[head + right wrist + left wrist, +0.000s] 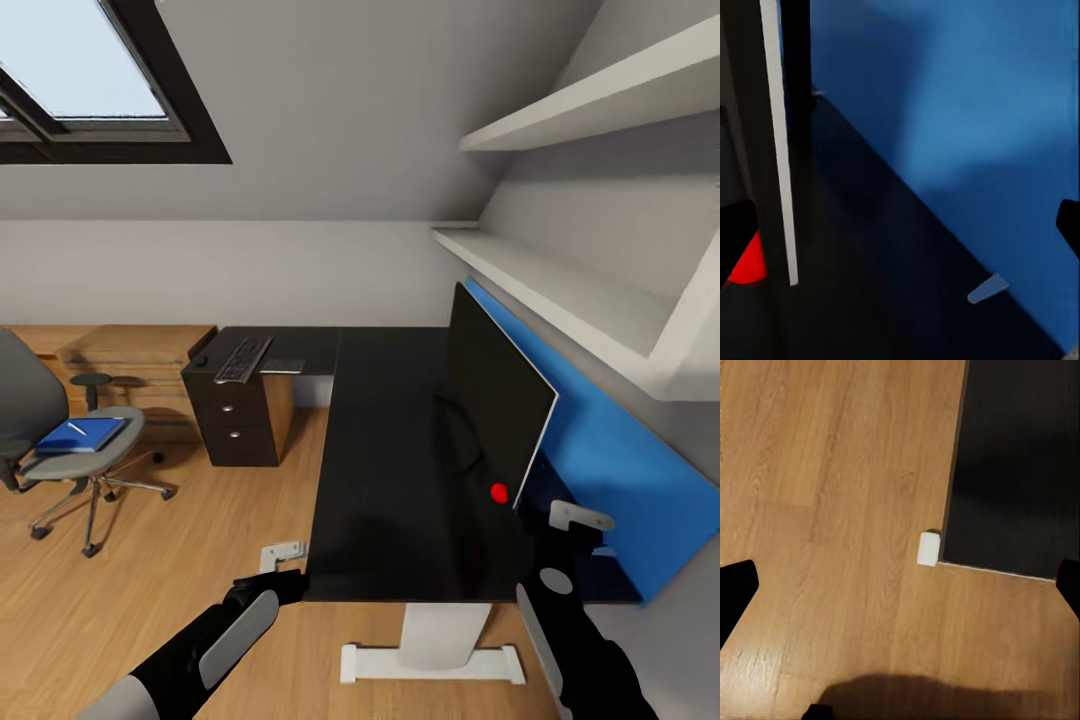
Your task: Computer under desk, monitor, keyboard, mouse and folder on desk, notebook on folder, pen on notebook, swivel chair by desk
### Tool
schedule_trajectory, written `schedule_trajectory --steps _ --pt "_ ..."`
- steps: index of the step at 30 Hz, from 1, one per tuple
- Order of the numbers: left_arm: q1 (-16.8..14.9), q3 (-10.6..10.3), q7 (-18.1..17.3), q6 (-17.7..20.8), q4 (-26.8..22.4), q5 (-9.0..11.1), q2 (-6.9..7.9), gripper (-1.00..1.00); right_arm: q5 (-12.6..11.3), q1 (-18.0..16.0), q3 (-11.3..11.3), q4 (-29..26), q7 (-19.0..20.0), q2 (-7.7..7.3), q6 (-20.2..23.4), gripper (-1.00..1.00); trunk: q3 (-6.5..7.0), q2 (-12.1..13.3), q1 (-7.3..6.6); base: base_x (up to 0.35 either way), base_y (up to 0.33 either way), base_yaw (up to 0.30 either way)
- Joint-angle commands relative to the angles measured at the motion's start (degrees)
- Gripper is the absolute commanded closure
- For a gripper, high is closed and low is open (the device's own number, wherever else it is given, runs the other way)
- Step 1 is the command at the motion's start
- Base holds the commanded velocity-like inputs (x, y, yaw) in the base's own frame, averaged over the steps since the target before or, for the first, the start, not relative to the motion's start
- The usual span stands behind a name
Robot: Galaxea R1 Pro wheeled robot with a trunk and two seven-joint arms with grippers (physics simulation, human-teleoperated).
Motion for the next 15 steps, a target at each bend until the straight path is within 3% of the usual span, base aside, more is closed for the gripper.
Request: schedule_trajectory --steps 1,5,9,15 --pt "-0.1 -0.2 0.5 0.0 -0.1 0.3 0.08 -1.00 0.2 0.0 0.0 0.0 -0.1 0.00 0.0 -1.00 -0.13 -0.1 0.00 -0.334 0.000 0.000" --pt "-0.1 -0.2 0.7 0.1 -0.1 0.3 0.14 -1.00 0.2 0.0 0.3 0.9 0.2 0.14 0.0 -1.00 -0.13 -0.1 0.00 -0.334 0.000 0.000" --pt "-0.1 -0.1 0.6 0.0 0.8 0.7 0.23 -1.00 0.1 0.0 1.9 1.7 0.2 0.25 0.1 -1.00 -0.13 -0.1 0.00 -0.334 0.000 0.000" --pt "-0.1 -2.3 -0.1 -0.3 9.8 1.0 0.08 -1.00 -0.9 0.1 2.1 4.2 0.0 0.84 -0.7 -1.00 -0.13 -0.1 0.00 -0.334 0.013 0.000"
